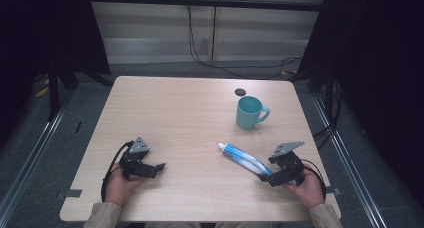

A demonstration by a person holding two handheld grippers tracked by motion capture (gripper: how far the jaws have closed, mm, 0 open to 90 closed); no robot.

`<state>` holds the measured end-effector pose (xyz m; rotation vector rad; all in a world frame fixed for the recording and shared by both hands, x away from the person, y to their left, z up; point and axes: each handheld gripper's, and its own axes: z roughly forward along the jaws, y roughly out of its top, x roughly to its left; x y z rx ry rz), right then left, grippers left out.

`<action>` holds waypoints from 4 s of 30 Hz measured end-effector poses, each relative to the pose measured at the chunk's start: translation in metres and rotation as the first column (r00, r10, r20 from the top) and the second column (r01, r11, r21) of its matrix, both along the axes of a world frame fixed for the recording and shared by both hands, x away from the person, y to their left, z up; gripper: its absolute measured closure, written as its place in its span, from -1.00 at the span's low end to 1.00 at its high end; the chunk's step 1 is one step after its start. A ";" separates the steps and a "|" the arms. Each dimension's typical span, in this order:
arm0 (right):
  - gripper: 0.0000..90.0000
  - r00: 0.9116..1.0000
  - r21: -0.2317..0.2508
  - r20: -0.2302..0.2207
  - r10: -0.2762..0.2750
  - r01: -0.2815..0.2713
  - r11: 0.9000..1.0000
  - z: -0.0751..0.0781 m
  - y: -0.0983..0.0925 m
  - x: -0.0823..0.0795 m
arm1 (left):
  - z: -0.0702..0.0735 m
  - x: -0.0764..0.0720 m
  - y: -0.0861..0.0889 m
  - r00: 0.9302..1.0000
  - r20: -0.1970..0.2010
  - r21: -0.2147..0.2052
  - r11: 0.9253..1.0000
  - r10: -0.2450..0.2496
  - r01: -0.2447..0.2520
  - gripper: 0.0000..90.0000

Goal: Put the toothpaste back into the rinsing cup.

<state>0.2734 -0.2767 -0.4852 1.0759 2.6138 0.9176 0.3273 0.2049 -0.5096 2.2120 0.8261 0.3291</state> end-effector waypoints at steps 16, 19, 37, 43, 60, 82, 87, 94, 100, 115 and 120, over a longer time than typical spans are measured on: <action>-0.31 0.983 -0.194 -0.171 0.060 -0.094 0.976 0.011 0.031 0.023 | 0.000 0.000 0.000 1.000 -0.001 -0.005 1.000 0.005 -0.005 -0.71; -0.27 0.981 -0.211 -0.184 0.061 -0.100 0.972 0.009 0.033 0.025 | 0.000 0.000 0.000 1.000 -0.002 -0.006 1.000 0.005 -0.005 -0.71; 0.48 0.961 -0.342 -0.265 0.074 -0.165 0.925 0.019 0.047 0.036 | 0.000 0.000 0.000 1.000 -0.001 -0.004 1.000 0.001 -0.001 -0.72; 0.67 0.967 -0.346 -0.237 0.093 -0.174 0.922 0.022 0.046 0.034 | 0.000 0.000 0.000 1.000 -0.001 0.004 1.000 -0.010 0.010 -0.76; 0.68 0.977 -0.375 -0.168 0.129 -0.185 0.908 0.042 0.049 0.032 | 0.012 0.000 -0.009 0.996 -0.023 0.089 0.992 -0.083 0.085 -0.63; 0.69 0.960 -0.400 -0.168 0.222 -0.272 0.875 0.069 0.073 0.038 | 0.066 0.009 -0.087 0.948 -0.006 0.194 0.930 -0.318 0.313 -0.59; 0.69 0.956 -0.410 -0.168 0.240 -0.289 0.865 0.069 0.083 0.037 | 0.069 0.011 -0.107 0.935 -0.011 0.211 0.913 -0.355 0.349 -0.58; 0.69 0.944 -0.404 -0.170 0.282 -0.327 0.854 0.069 0.090 0.036 | 0.067 0.012 -0.133 0.910 -0.035 0.254 0.878 -0.412 0.407 -0.57; 0.70 0.939 -0.397 -0.167 0.302 -0.344 0.851 0.075 0.095 0.035 | 0.068 0.011 -0.158 0.887 -0.036 0.283 0.847 -0.460 0.451 -0.56; 0.69 0.918 -0.379 -0.151 0.366 -0.396 0.837 0.084 0.102 0.035 | 0.060 0.013 -0.177 0.855 -0.027 0.305 0.810 -0.518 0.500 -0.25; 0.69 0.916 -0.378 -0.138 0.377 -0.401 0.834 0.085 0.104 0.036 | 0.058 0.011 -0.176 0.830 -0.044 0.325 0.777 -0.557 0.539 0.08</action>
